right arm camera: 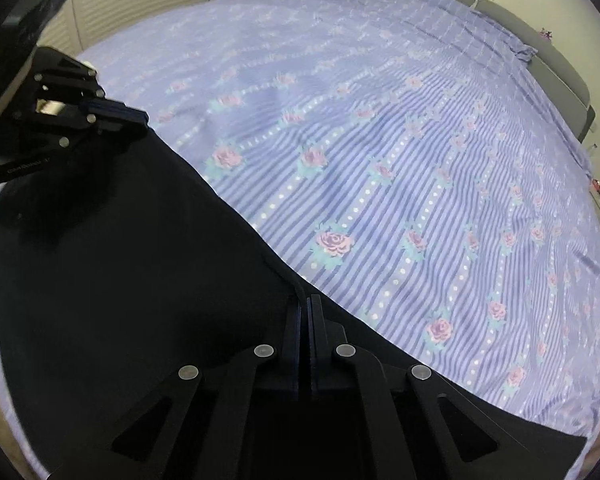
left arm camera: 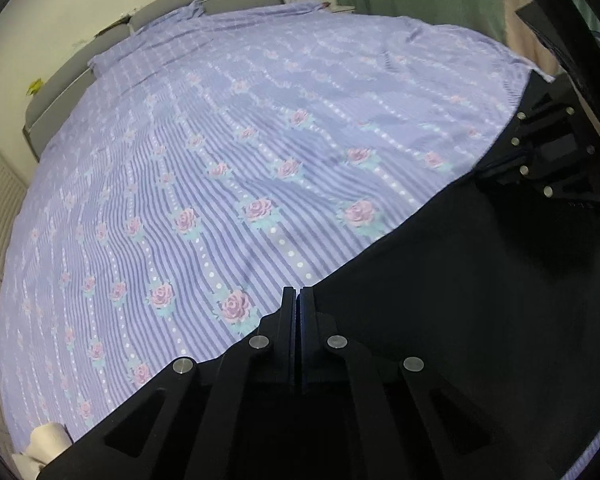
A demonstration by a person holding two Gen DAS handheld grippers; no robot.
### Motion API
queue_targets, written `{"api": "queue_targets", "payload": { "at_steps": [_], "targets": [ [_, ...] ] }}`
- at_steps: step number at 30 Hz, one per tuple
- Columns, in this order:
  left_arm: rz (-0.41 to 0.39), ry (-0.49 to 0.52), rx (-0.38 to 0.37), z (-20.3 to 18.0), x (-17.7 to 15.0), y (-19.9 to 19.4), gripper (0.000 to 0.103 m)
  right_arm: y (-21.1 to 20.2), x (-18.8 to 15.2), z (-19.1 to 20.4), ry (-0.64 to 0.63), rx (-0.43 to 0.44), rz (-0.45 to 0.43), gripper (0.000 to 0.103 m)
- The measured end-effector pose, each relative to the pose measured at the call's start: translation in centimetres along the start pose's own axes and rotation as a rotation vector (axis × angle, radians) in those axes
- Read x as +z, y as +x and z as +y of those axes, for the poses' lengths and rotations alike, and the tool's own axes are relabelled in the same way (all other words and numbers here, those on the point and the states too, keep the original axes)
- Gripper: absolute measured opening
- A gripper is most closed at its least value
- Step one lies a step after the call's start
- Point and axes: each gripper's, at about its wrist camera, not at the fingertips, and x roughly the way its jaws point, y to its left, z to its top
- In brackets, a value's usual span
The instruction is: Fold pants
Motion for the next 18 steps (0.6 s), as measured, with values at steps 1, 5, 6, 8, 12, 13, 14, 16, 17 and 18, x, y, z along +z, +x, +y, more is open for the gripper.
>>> {"api": "queue_targets", "payload": {
  "at_steps": [1,5,6,8,12,13,14,16,17,18],
  "targets": [
    [0.006,-0.007,0.002,-0.1,-0.1,0.4,0.004,0.5,0.0,0.0,0.01,0.003,0.009,0.003],
    [-0.022,-0.052,0.065,-0.2,0.1,-0.4,0.019,0.2,-0.7,1.0,-0.035,-0.082,-0.026,0.01],
    [-0.04,-0.075,0.086,0.0,0.3,-1.1,0.029,-0.7,-0.9,1.1,-0.023,-0.128,-0.05,0.026],
    [-0.092,-0.12,0.125,0.0,0.8,-3.2,0.047,-2.5,-1.3,0.8,0.01,-0.195,-0.118,0.056],
    [-0.174,-0.18,0.152,-1.8,1.5,-7.7,0.049,-8.3,-3.6,-1.0,0.146,-0.255,-0.252,0.06],
    [-0.187,-0.185,0.157,-2.7,1.7,-8.7,0.05,-10.3,-5.1,-1.9,0.195,-0.272,-0.289,0.06],
    [-0.199,-0.183,0.154,-4.0,1.8,-9.8,0.051,-11.3,-6.0,-2.4,0.217,-0.285,-0.308,0.06],
    [-0.216,-0.185,0.136,-6.4,2.1,-11.2,0.058,-14.4,-9.6,-4.3,0.284,-0.351,-0.347,0.06],
    [-0.224,-0.186,0.115,-7.9,2.4,-11.7,0.059,-15.1,-10.5,-5.3,0.305,-0.372,-0.355,0.06],
    [-0.226,-0.188,0.098,-9.4,2.7,-12.0,0.059,-16.1,-12.2,-6.4,0.33,-0.397,-0.36,0.06]
  ]
}}
